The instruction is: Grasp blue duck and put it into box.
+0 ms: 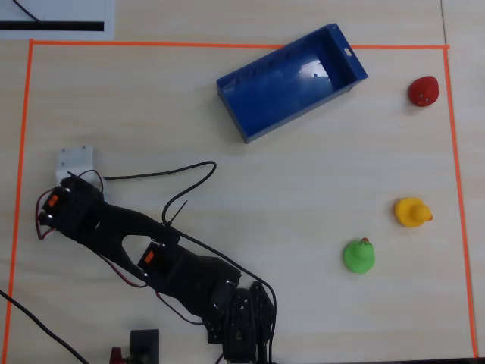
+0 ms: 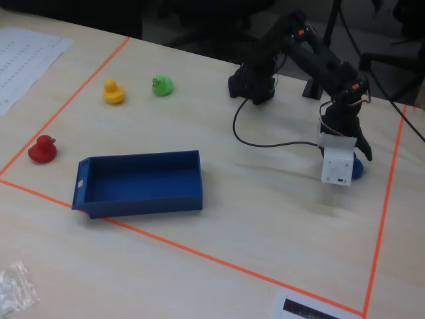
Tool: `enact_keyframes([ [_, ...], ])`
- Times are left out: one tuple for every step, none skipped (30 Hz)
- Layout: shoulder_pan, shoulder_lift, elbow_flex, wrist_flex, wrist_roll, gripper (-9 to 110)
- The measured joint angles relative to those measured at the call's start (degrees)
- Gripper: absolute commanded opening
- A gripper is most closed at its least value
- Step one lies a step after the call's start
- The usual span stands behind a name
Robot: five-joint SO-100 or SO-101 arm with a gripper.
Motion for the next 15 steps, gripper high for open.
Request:
enact_keyframes([
  [0.0,-0.7,-0.53,-0.26,0.0,49],
  [0.0,-1.23,-1.05,-0.44,0.0,49],
  [0.0,-1.67,-1.76,-0.53,0.0,49],
  [0.0,-2.02,-2.2,-0.62,0.0,48],
  [0.0,-2.37,-2.72,-0.62,0.09,48],
  [0.0,-2.64,-3.16,-0.62,0.18,48],
  [0.0,-2.99,-3.52,-0.62,0.18,48],
  [0.09,-3.16,-3.87,-0.62,0.18,46],
  [0.18,-3.43,-4.04,-0.62,0.18,44],
  [0.26,-3.6,-4.13,-0.62,0.18,38],
  [0.44,-3.78,-4.22,-0.97,0.18,31],
  [0.62,-4.04,-4.22,-1.23,0.18,24],
  [0.7,-4.31,-4.48,-1.32,-0.26,14],
  [0.79,-4.66,-4.83,-1.32,-1.49,5],
  [0.79,-5.01,-5.19,-1.23,-3.69,0],
])
